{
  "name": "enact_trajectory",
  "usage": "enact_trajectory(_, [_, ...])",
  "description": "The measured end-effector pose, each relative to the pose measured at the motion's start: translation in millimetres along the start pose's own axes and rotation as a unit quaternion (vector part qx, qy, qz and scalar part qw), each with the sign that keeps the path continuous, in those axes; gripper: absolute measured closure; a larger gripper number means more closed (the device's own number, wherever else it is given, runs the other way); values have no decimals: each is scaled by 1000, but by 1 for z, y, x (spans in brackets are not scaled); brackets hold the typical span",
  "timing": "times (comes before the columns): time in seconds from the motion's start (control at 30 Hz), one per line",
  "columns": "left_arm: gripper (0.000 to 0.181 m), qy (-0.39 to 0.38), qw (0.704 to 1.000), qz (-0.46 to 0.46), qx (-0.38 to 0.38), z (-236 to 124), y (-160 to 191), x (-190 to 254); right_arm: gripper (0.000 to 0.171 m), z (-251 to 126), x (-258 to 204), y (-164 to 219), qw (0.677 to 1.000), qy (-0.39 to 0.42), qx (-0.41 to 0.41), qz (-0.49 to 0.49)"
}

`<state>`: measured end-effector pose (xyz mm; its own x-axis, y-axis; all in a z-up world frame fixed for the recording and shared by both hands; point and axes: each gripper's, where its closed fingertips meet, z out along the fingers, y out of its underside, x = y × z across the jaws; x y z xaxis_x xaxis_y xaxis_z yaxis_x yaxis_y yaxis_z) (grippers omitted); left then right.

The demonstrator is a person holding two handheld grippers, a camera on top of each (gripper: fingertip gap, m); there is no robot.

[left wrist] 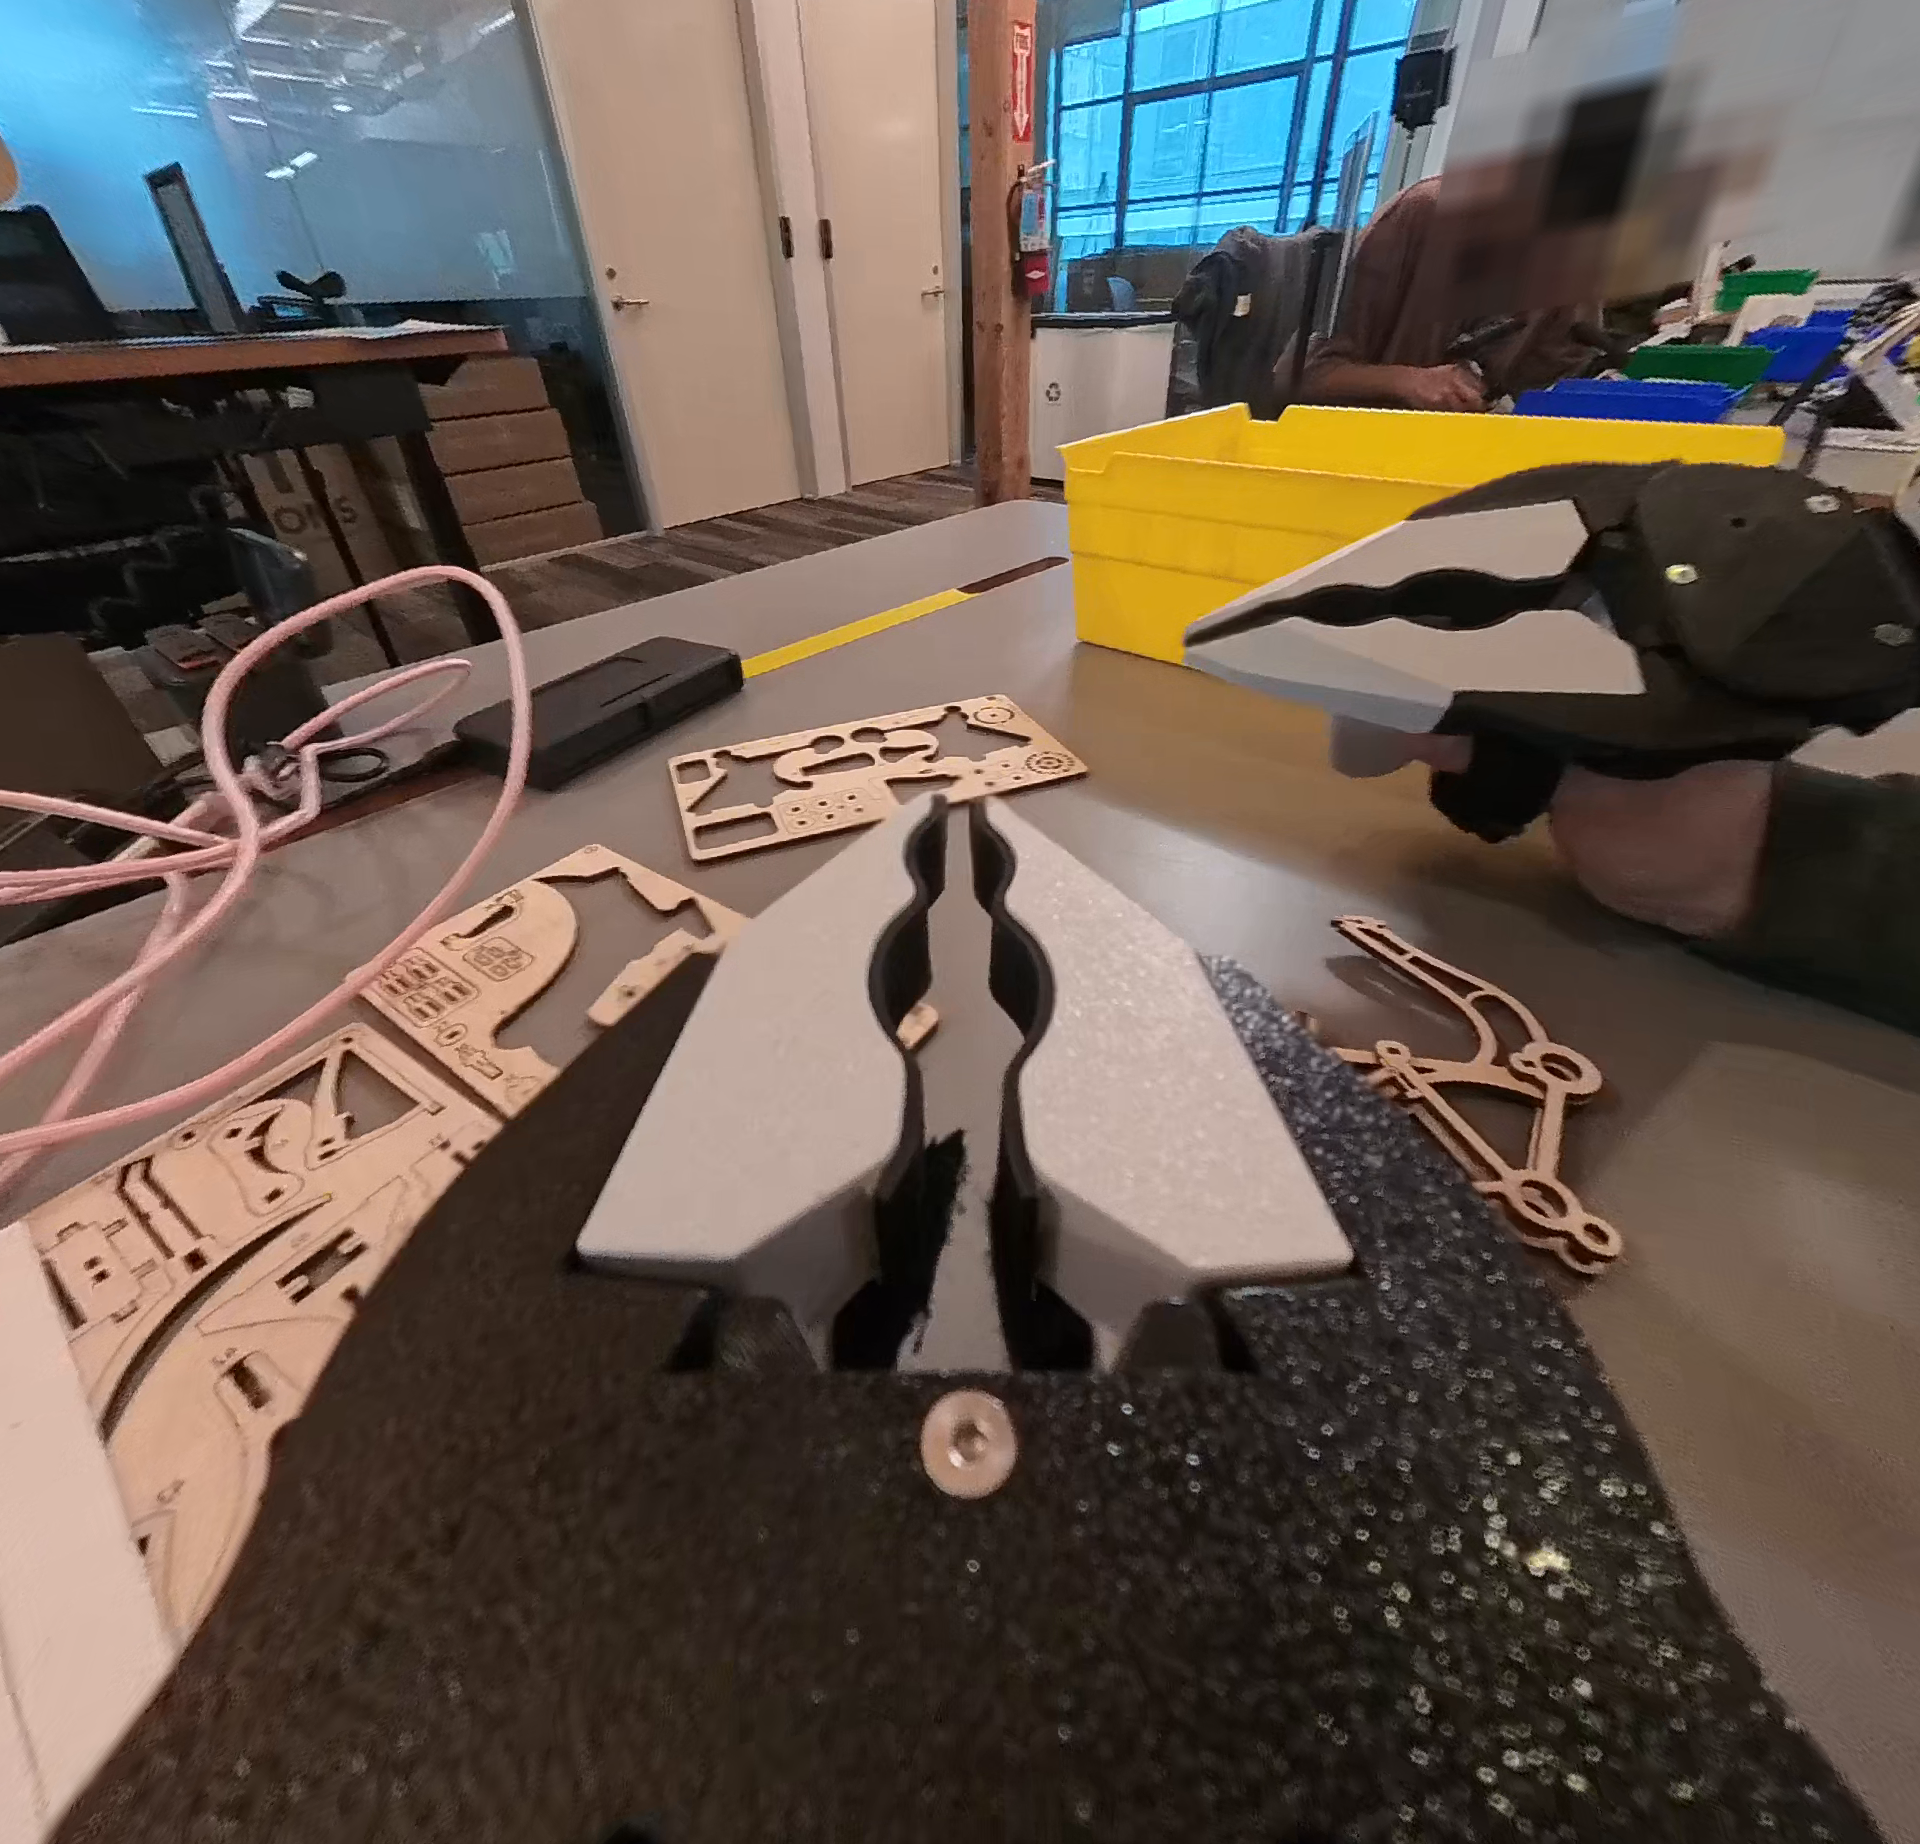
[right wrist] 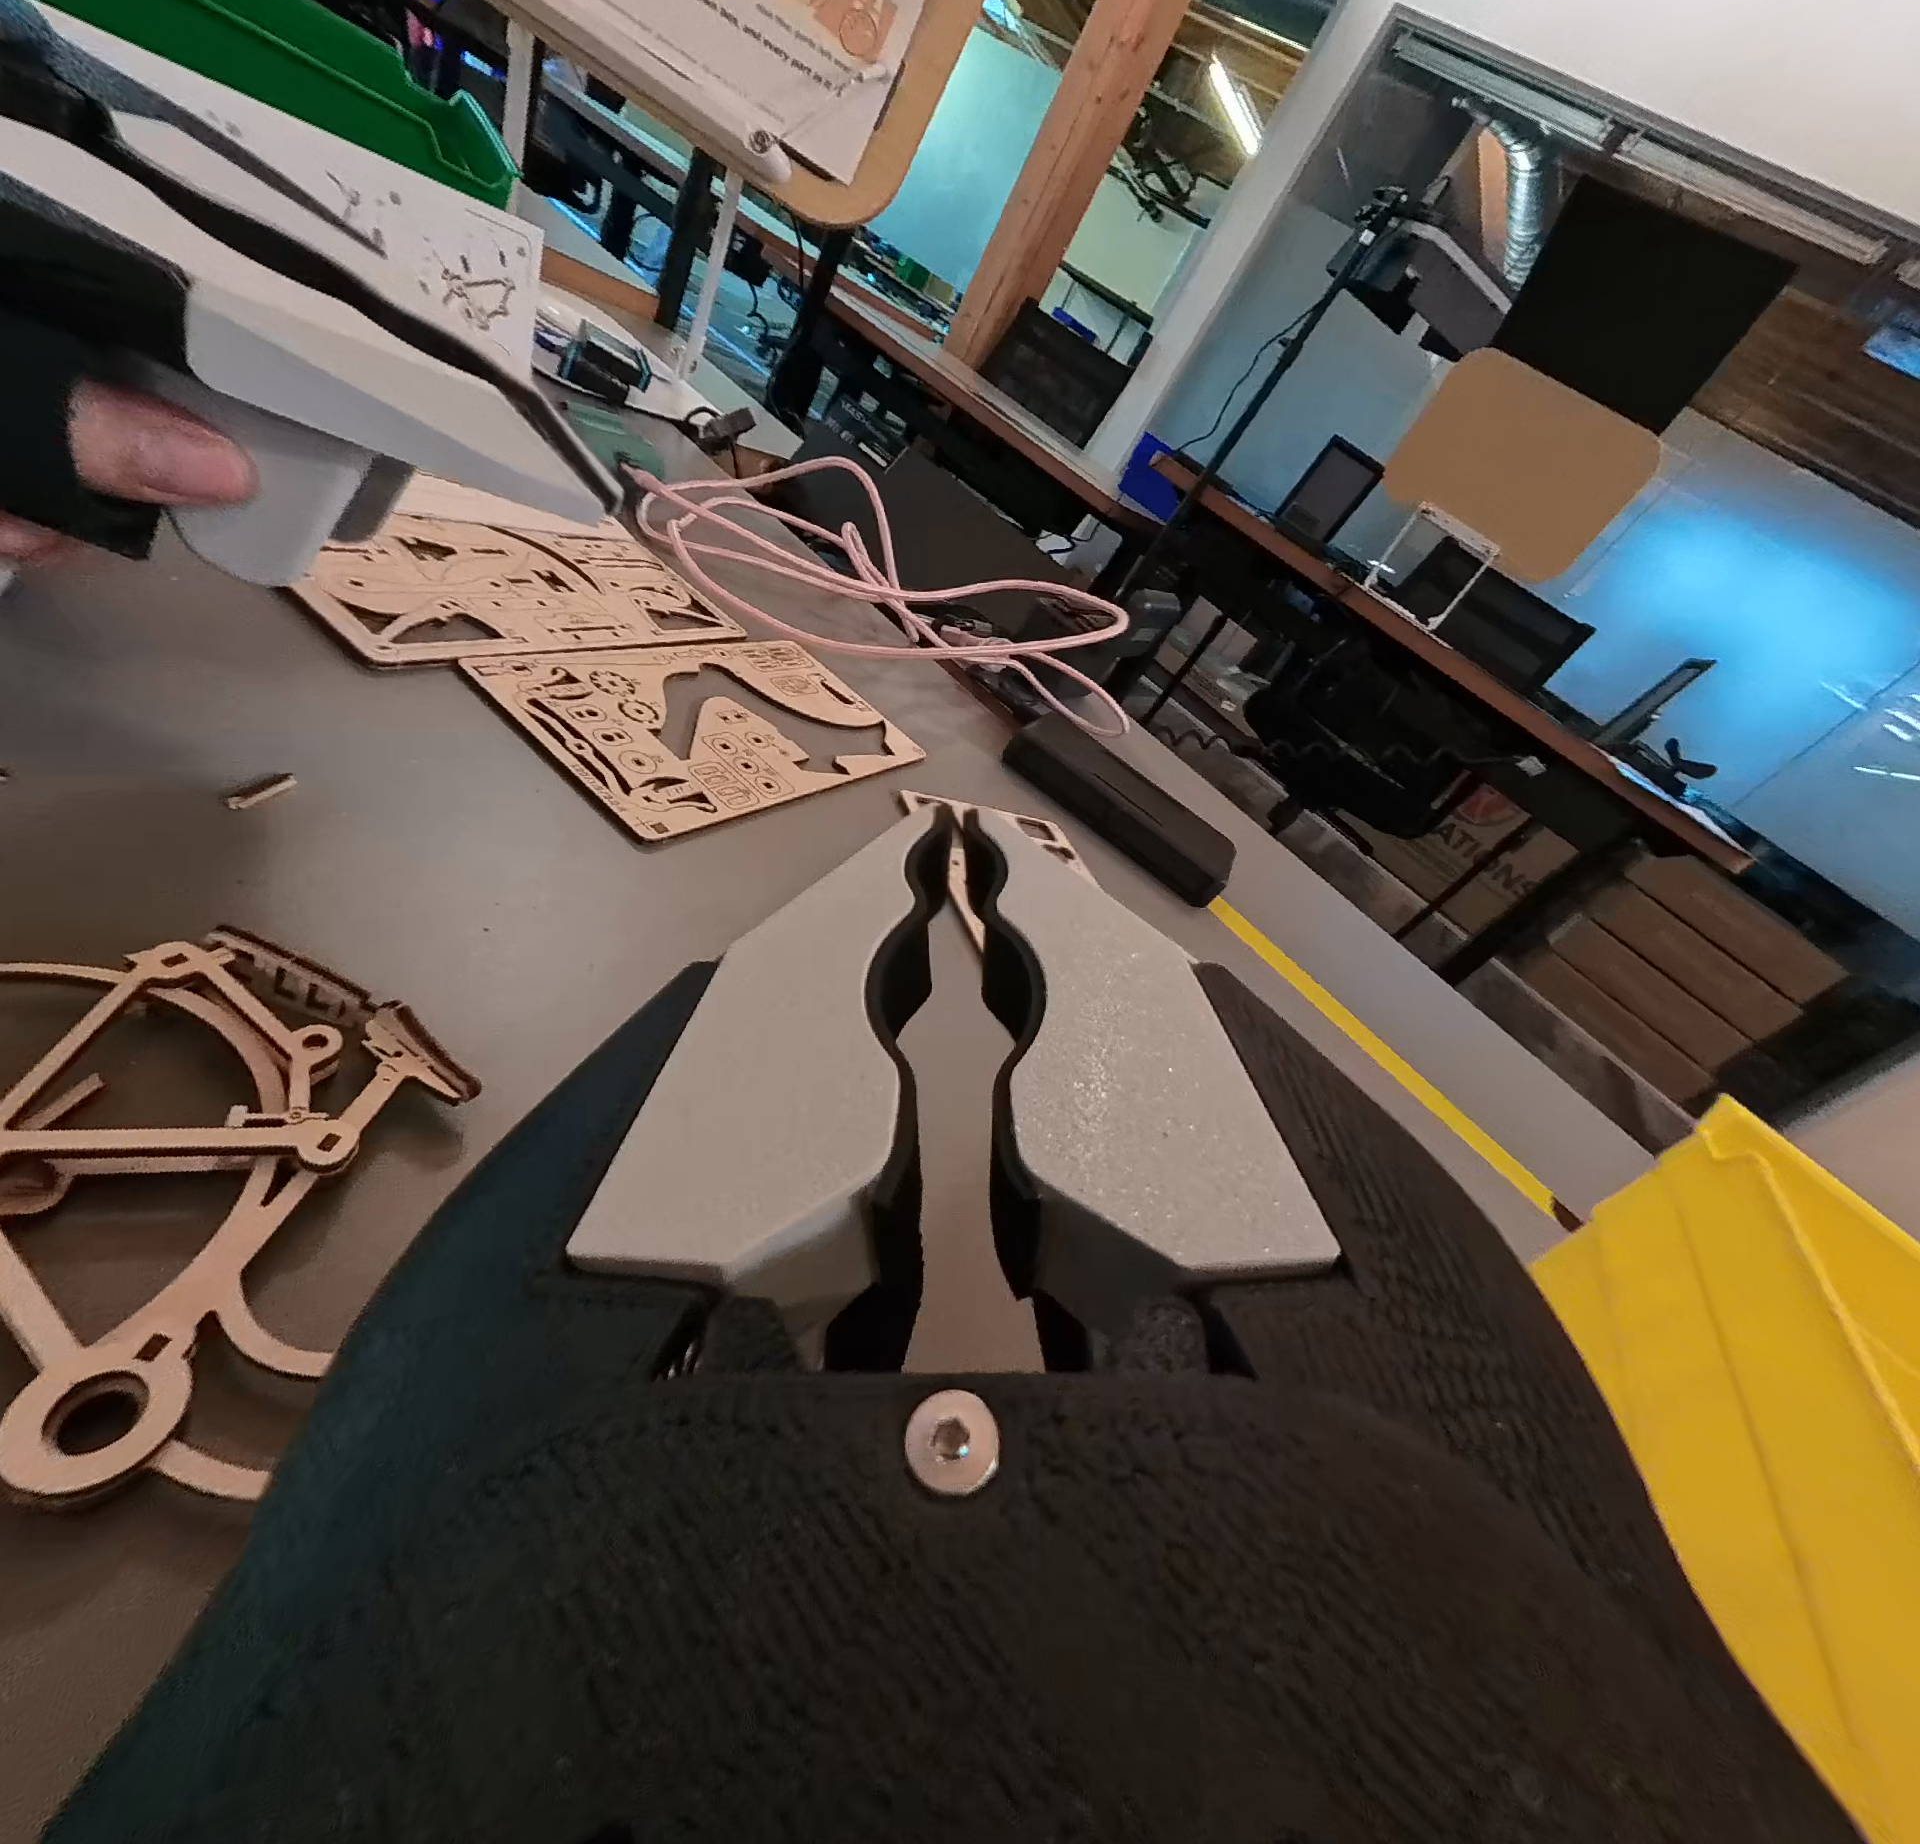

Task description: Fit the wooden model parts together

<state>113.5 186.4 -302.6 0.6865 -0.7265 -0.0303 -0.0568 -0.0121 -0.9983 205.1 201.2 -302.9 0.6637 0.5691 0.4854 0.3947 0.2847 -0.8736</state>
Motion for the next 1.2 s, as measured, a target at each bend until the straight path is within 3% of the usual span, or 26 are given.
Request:
enact_trajectory(0.43, [179,73,992,78,60,-21,-22,34,171,-10,-14,-17,995,-64,62,43])
enact_trajectory(0.77, [168,92,992,82,27,-15,-6,37,168,-25,-40,-27,984,-156,81,30])
enact_trajectory(1.0, [163,135,990,32,24,-15,-4,47,169,-37,-49,-23,977,-198,82,10])
enact_trajectory(1.2, [155,202,978,37,-29,-15,10,70,170,-60,-62,-17,951,-297,86,22])
